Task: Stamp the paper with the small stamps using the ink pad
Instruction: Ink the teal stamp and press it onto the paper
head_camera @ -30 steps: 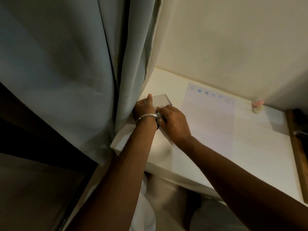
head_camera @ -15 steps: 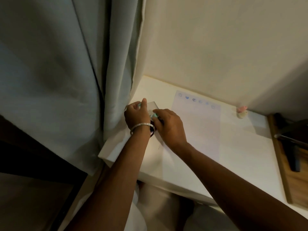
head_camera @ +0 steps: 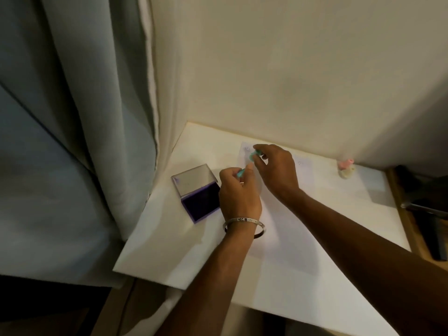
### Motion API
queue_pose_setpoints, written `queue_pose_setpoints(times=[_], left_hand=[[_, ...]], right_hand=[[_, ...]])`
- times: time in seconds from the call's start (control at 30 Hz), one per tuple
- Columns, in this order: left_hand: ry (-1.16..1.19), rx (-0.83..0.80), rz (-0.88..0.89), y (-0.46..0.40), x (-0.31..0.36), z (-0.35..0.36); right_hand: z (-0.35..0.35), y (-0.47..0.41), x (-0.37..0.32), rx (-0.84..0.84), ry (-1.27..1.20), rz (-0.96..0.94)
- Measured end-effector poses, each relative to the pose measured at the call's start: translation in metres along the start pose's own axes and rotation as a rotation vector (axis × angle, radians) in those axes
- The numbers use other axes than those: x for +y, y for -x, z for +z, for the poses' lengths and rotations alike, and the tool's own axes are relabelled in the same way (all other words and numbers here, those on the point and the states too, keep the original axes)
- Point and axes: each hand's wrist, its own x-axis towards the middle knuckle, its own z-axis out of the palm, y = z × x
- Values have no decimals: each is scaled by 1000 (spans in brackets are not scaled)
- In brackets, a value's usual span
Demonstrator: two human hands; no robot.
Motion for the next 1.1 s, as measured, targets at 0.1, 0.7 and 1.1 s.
queue_pose_setpoints(times=[0.1, 0.7, 1.1], left_hand=[[-135, -6, 82, -1, 2, 3], [-1175, -685, 216, 41, -26, 36], [-1210, -682, 246, 41, -32, 39]], right_hand=[[7, -16, -1, 7, -14, -18], [9, -23, 9, -6, -13, -77], [16, -26, 13, -53, 49, -138]])
